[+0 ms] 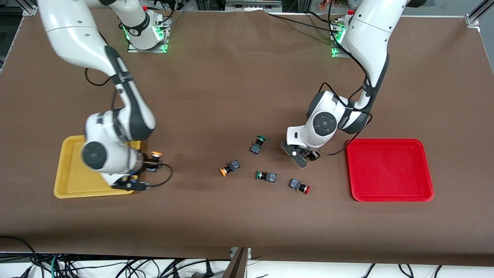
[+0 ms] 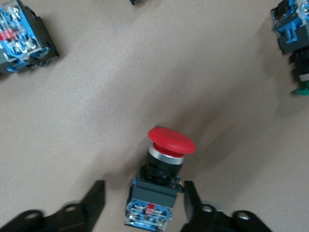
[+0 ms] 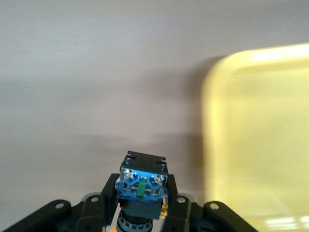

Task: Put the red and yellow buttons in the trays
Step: 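Carry the yellow button to the tray while the left gripper grips red, then release the yellow button in the yellow tray while the left gripper places red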

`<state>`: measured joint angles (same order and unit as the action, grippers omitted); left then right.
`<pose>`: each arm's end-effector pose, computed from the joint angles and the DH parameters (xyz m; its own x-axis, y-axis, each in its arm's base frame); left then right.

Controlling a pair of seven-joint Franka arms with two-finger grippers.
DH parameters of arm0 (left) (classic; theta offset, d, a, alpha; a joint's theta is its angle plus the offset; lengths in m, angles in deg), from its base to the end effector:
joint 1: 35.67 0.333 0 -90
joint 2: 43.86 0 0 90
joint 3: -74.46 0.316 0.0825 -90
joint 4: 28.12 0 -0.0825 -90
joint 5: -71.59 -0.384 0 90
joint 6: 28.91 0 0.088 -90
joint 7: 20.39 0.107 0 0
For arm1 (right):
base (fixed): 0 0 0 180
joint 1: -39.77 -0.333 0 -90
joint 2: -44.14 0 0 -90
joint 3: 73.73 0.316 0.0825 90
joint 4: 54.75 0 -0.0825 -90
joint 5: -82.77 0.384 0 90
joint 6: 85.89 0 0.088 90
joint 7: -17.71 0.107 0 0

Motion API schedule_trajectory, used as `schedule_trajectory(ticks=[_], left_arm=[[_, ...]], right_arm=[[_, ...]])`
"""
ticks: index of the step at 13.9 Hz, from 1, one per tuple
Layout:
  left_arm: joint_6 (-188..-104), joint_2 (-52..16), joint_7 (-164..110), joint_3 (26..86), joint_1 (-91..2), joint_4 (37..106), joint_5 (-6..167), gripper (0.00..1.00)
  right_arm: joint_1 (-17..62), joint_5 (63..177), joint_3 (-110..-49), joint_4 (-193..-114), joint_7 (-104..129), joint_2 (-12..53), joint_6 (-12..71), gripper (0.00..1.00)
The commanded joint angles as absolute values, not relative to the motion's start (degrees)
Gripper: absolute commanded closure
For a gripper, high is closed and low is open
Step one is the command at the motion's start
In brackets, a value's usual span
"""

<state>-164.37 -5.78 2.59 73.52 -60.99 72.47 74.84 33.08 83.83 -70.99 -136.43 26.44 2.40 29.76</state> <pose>0.5895 -0.2907 0.1853 0.6849 -0.7278 -0.0340 -0.7251 -0.6855 0.0661 0.7019 0.1115 0.2538 0.9901 -0.0050 -0.1405 -0.0087 -0.9996 -0.0262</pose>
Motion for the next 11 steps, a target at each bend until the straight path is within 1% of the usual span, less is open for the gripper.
schedule_trajectory(ticks=[1, 2, 3, 5, 6, 7, 9, 11], left_arm=[[-164.1, -5.4, 0.8, 73.8, -61.9, 72.1, 76.2, 0.66], [-163.8, -5.5, 0.7, 73.8, -61.9, 72.1, 76.2, 0.79], [-163.6, -5.5, 0.7, 73.8, -61.8, 72.1, 76.2, 0.83], [-163.3, -6.2, 0.6, 73.8, -61.4, 72.0, 76.2, 0.83], [-161.0, -8.1, 0.4, 73.9, -60.9, 71.9, 76.2, 0.83], [-157.0, -10.4, -0.3, 74.2, -59.7, 71.5, 76.2, 0.85], [-152.0, -15.8, -0.4, 74.0, -54.7, 71.2, 76.2, 0.85], [-148.5, -19.2, -1.1, 74.0, -49.6, 71.1, 76.2, 0.85]], right_arm=[[39.5, 83.2, -71.3, -137.0, 14.5, 2.9, 28.1, 0.92], [41.2, 83.0, -72.0, -137.0, 10.3, 2.7, 28.1, 0.92], [42.7, 82.9, -72.2, -137.0, 8.3, 2.7, 28.3, 0.91], [44.3, 80.2, -73.4, -136.9, 7.7, 2.7, 28.6, 0.91], [44.7, 78.2, -73.5, -136.9, 7.7, 2.6, 29.0, 0.91], [45.6, 77.6, -73.6, -136.9, 7.5, 2.3, 29.8, 0.91], [47.4, 76.9, -73.8, -137.1, 5.9, 1.7, 32.0, 0.9], [49.5, 76.9, -73.8, -137.2, 1.5, 0.7, 34.5, 0.9]])
